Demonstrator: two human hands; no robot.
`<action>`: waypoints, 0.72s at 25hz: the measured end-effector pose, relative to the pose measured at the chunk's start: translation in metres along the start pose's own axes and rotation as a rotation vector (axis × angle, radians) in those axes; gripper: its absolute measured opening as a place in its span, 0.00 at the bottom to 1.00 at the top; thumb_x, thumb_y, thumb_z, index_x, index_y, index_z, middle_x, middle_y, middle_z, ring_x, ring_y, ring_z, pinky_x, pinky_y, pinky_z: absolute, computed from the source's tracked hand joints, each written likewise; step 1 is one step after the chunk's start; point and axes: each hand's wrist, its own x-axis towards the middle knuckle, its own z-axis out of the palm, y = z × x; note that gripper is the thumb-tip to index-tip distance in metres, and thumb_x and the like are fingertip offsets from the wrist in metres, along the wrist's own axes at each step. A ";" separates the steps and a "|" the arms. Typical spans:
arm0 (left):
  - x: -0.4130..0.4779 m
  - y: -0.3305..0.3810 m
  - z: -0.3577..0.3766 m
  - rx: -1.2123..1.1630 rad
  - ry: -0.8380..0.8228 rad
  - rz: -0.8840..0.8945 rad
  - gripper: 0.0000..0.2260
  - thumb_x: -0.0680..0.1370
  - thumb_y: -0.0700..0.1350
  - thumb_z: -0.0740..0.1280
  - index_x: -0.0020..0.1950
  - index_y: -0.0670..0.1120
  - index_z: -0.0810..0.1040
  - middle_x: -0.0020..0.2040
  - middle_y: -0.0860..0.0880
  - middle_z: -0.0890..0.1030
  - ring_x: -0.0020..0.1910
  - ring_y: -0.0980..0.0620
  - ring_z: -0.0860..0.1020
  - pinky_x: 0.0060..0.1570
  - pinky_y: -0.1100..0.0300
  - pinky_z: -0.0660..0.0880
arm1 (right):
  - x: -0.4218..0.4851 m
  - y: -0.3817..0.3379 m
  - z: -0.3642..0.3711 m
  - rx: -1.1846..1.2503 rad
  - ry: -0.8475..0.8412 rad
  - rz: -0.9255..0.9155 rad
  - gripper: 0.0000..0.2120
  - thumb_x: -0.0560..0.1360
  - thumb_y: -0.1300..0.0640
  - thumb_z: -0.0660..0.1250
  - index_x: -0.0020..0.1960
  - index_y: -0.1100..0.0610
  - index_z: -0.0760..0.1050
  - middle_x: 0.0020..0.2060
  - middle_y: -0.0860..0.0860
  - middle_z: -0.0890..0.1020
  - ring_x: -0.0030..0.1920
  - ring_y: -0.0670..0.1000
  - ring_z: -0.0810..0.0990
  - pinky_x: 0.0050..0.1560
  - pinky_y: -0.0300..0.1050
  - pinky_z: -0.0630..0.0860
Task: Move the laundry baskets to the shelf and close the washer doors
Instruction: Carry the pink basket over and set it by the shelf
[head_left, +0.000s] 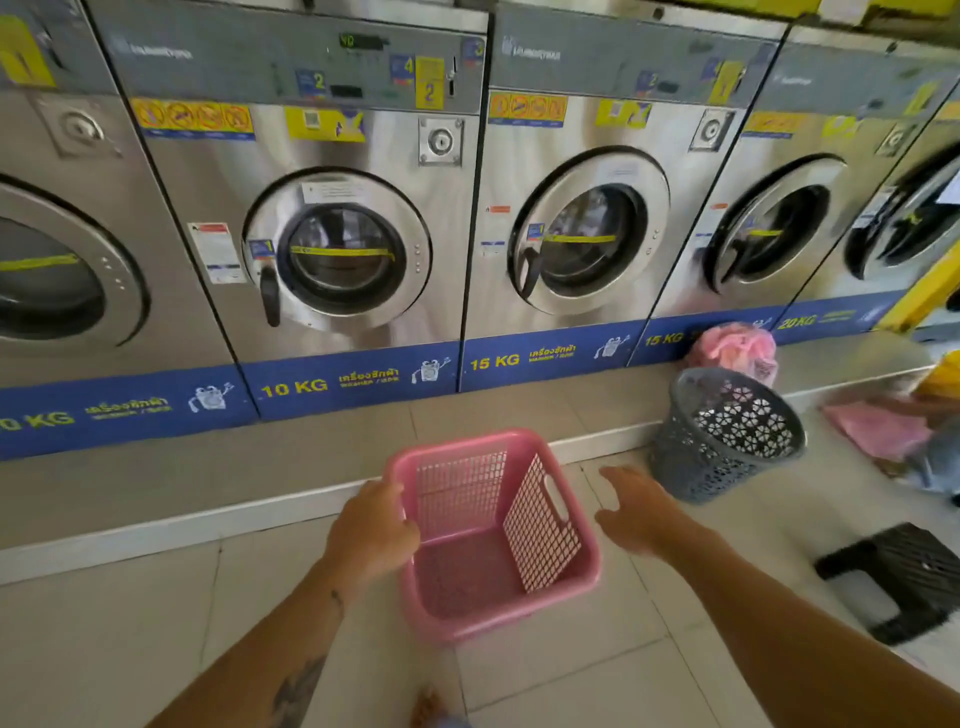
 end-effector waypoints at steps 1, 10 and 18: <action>0.020 0.000 0.009 -0.001 -0.026 -0.018 0.18 0.73 0.49 0.64 0.62 0.51 0.77 0.63 0.48 0.77 0.59 0.47 0.78 0.59 0.48 0.77 | 0.022 0.003 0.002 -0.003 -0.025 0.009 0.33 0.75 0.54 0.67 0.77 0.56 0.59 0.76 0.55 0.64 0.75 0.57 0.62 0.73 0.54 0.62; 0.173 -0.047 0.117 0.188 -0.020 -0.142 0.34 0.75 0.56 0.61 0.78 0.51 0.52 0.79 0.44 0.56 0.77 0.43 0.59 0.73 0.45 0.62 | 0.227 0.037 0.083 -0.052 -0.100 0.047 0.25 0.72 0.58 0.71 0.67 0.59 0.69 0.65 0.56 0.75 0.65 0.57 0.73 0.65 0.54 0.69; 0.221 -0.144 0.262 0.241 -0.024 -0.250 0.50 0.70 0.58 0.69 0.79 0.48 0.38 0.80 0.41 0.49 0.78 0.38 0.53 0.72 0.33 0.58 | 0.330 0.111 0.257 -0.155 -0.125 -0.008 0.46 0.70 0.62 0.70 0.75 0.47 0.42 0.74 0.52 0.54 0.67 0.71 0.66 0.61 0.69 0.72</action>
